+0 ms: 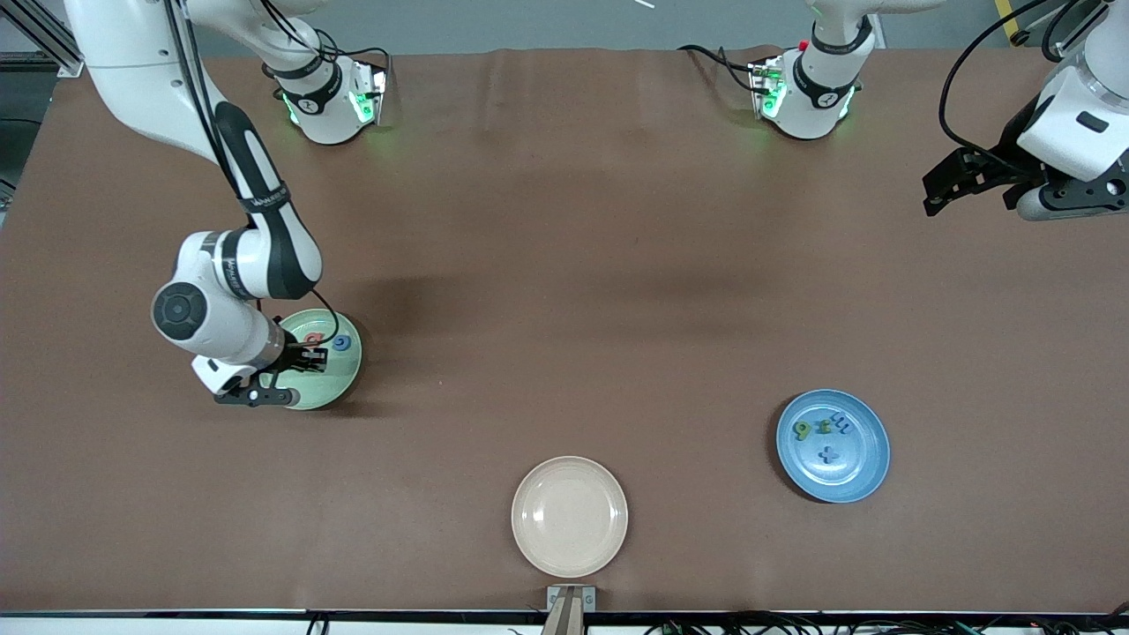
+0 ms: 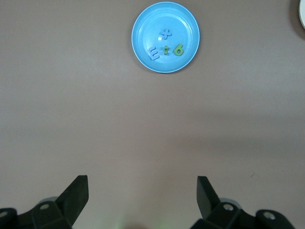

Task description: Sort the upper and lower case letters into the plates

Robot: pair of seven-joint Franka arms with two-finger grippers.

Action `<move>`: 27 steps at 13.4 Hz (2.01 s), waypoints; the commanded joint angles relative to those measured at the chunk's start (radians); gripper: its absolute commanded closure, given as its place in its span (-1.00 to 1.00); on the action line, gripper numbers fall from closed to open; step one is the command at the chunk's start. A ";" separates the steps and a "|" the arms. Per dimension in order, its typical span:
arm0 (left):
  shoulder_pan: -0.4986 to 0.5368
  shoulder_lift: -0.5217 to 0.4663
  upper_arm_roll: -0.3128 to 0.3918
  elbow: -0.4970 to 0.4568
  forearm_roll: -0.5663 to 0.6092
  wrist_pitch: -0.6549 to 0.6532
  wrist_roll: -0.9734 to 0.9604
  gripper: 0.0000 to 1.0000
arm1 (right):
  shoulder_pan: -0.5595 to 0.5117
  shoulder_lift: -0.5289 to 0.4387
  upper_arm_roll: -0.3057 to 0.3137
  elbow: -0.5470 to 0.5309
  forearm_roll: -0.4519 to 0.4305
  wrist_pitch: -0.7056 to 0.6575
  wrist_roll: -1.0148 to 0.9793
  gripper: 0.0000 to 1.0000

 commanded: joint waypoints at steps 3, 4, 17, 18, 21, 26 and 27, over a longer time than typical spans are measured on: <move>-0.002 -0.021 0.002 -0.011 -0.012 -0.008 0.034 -1.00 | -0.012 -0.011 0.005 0.005 -0.005 -0.011 -0.029 -1.00; -0.002 -0.021 0.002 -0.011 -0.012 -0.011 0.034 -1.00 | -0.015 -0.017 0.004 0.018 -0.005 -0.030 -0.047 -1.00; 0.007 -0.015 -0.019 0.004 0.001 -0.031 0.037 -1.00 | -0.117 -0.123 -0.061 0.649 -0.097 -0.866 -0.153 -1.00; 0.007 -0.018 -0.019 0.002 0.001 -0.039 0.035 -1.00 | -0.116 -0.123 -0.061 0.657 -0.094 -0.857 -0.155 -1.00; 0.007 -0.023 -0.022 0.001 0.000 -0.051 0.031 -1.00 | -0.104 -0.130 -0.048 0.662 -0.085 -0.867 -0.143 -1.00; 0.007 -0.026 -0.024 -0.007 0.000 -0.051 0.031 -1.00 | -0.110 -0.168 -0.051 0.645 -0.079 -0.877 -0.150 -1.00; 0.007 -0.030 -0.024 -0.010 -0.002 -0.047 0.031 -1.00 | -0.110 -0.182 -0.051 0.627 -0.079 -0.876 -0.150 -1.00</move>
